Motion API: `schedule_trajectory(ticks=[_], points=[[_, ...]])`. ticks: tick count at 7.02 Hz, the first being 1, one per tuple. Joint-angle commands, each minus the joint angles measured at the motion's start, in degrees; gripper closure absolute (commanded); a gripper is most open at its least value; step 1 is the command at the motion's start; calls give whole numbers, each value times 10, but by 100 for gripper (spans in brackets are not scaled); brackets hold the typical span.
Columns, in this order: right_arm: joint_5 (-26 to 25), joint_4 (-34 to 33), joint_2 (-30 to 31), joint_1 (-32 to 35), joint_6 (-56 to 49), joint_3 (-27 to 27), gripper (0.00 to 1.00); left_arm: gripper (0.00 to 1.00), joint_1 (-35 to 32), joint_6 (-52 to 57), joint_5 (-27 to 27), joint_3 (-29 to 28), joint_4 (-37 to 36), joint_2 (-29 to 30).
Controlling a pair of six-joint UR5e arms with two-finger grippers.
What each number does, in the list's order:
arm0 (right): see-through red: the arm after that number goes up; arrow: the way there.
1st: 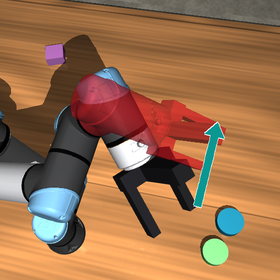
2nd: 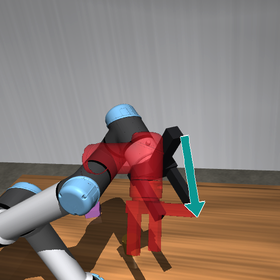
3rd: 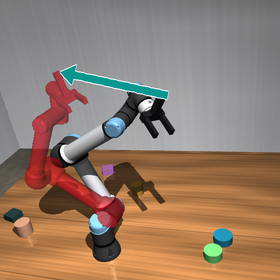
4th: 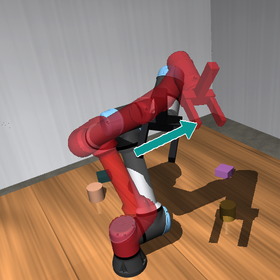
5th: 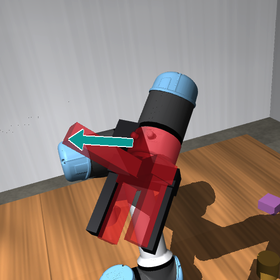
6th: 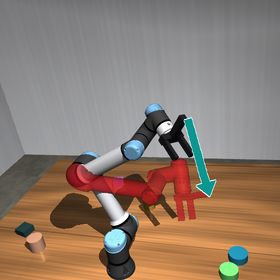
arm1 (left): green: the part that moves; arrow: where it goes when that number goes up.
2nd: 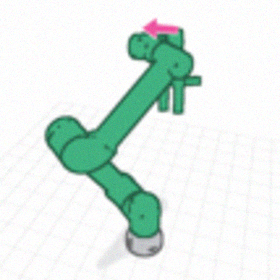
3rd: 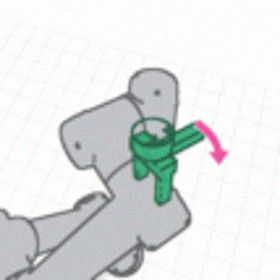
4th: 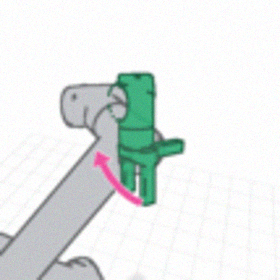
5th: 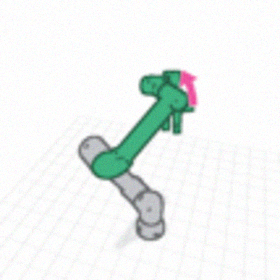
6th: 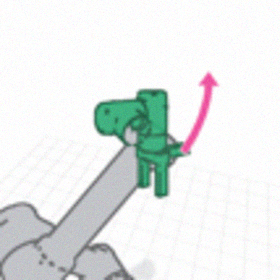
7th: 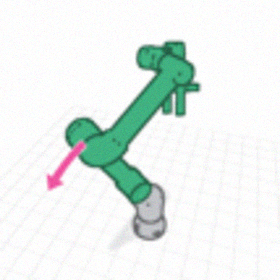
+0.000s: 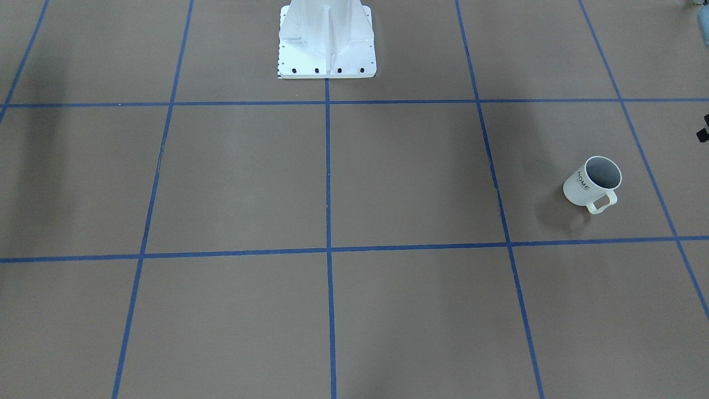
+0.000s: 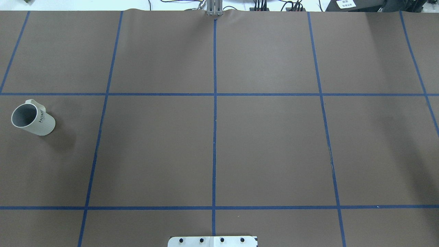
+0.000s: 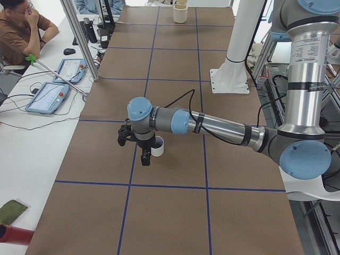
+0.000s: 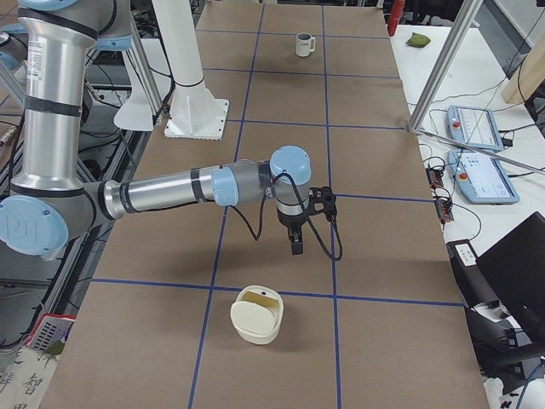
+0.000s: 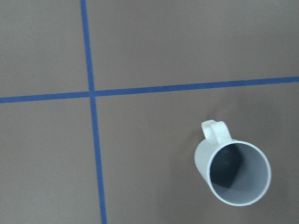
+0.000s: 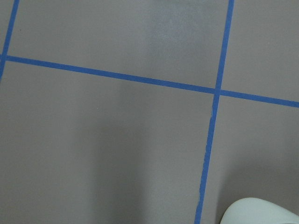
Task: Left arm hands cup to right arm to dump lemon
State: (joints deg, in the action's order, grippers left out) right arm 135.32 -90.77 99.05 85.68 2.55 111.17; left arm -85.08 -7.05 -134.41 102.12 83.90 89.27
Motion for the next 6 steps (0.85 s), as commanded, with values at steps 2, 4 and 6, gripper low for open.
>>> schedule_trajectory(ticks=[2,4,6], points=[[6,0,25,3,8,6,0,0,-29,-2,0,-13,0,-32],[1,-5,26,3,8,7,0,0,-28,-7,5,-4,7,-30],[-10,-9,26,2,8,2,0,0,-31,-8,2,1,7,-33]])
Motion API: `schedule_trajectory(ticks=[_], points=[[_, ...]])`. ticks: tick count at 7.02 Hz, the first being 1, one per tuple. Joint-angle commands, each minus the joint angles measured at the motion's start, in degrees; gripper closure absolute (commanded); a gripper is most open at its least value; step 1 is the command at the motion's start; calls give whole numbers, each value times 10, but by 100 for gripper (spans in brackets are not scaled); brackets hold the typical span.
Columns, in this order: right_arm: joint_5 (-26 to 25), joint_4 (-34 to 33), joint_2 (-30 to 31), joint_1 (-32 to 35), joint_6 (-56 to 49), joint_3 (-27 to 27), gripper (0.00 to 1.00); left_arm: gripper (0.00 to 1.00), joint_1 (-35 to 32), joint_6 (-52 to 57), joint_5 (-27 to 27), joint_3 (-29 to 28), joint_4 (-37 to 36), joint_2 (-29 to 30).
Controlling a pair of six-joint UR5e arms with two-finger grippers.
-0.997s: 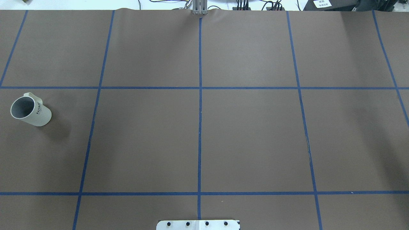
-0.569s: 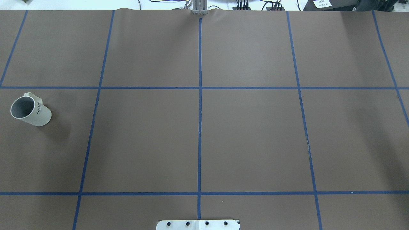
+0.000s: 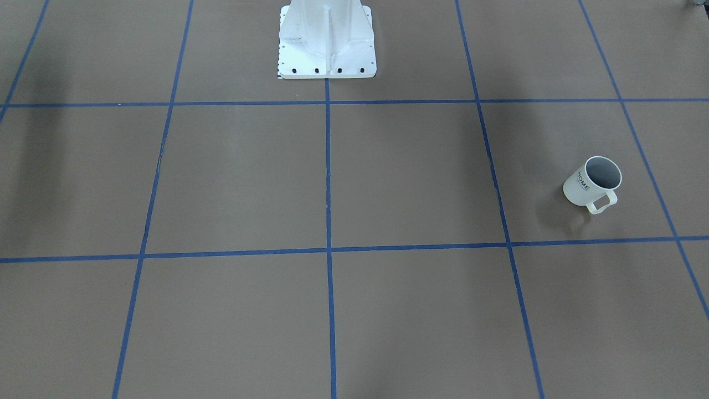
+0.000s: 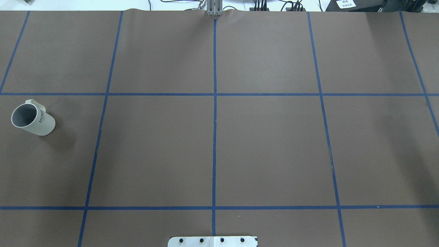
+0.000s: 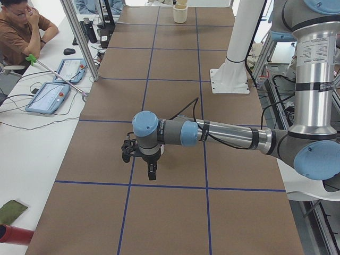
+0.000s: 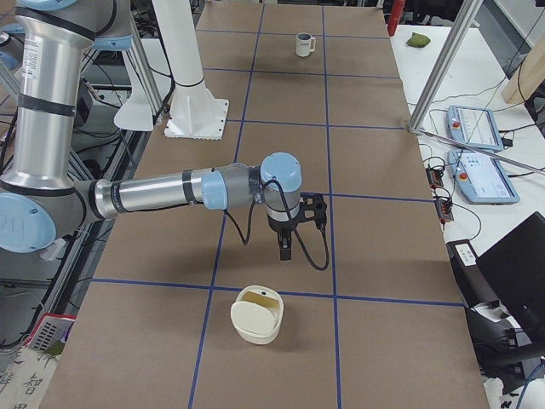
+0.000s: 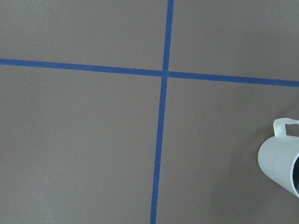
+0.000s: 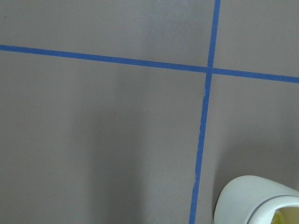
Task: Left arm hands cup to right arm to dump lemon
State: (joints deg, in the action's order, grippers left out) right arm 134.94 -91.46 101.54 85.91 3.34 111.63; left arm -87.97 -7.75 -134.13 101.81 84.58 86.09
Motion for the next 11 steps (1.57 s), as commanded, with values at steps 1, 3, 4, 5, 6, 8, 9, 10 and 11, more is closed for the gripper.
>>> schedule_trajectory(ticks=[1,3,4,5,6,8,9,10,11], points=[[-6,-3,3,0,-2,-11,0,0,-3,-1,-2,2,-6,-1],[-5,-12,4,-2,-2,-11,0,0,-8,-2,-1,22,-28,-1],[-5,-15,3,-2,-2,-11,0,0,-6,-2,-2,20,-30,1],[1,-15,2,-2,-2,-10,0,0,-6,-2,-3,12,-30,1],[1,-15,2,-4,-2,-12,0,0,-6,-2,-3,10,-31,1],[1,-15,10,-4,-2,-14,0,0,-7,-2,-27,7,-50,-2],[3,-15,11,-4,-2,-14,0,0,-11,-2,-40,7,-50,-5],[5,-15,12,-4,-2,-14,0,0,-12,-3,-38,15,-43,-26],[6,-15,12,-4,-2,-14,0,0,-12,-2,-21,10,-42,-29]])
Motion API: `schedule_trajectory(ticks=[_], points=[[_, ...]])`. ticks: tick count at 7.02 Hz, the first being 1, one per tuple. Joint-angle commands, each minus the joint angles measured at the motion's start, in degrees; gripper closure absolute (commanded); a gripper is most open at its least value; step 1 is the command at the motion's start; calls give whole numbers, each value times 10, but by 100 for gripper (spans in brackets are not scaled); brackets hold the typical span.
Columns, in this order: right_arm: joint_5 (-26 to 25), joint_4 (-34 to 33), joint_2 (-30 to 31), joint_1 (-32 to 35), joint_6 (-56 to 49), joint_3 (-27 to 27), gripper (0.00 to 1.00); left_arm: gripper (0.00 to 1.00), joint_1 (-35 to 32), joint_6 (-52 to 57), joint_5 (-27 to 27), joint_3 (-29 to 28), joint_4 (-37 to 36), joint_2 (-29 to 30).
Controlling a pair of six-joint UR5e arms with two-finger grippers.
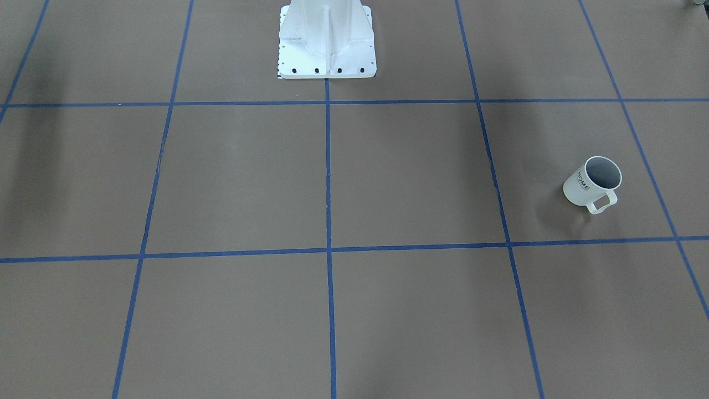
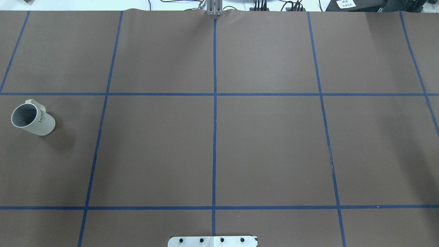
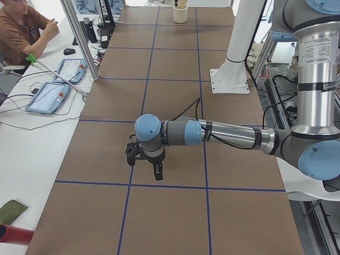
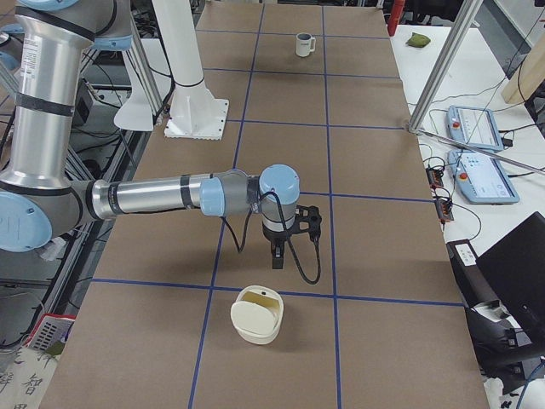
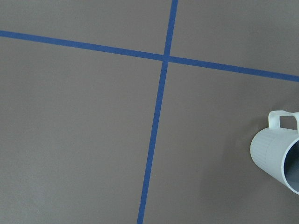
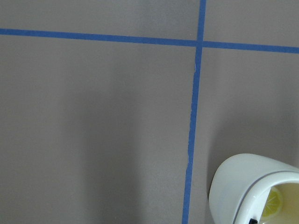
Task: Left arm hands cup to right arm to dump lemon
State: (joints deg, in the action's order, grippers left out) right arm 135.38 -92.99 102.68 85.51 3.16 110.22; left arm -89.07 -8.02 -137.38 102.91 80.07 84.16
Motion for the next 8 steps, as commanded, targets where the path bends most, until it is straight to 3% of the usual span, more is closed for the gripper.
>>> schedule_trajectory(ticks=[1,8], points=[[1,0,0,0,0,0,0,0,-2,2,41,-2,3,-9],[0,0,1,13,1,-4,0,0,-8,1,37,-10,3,0]])
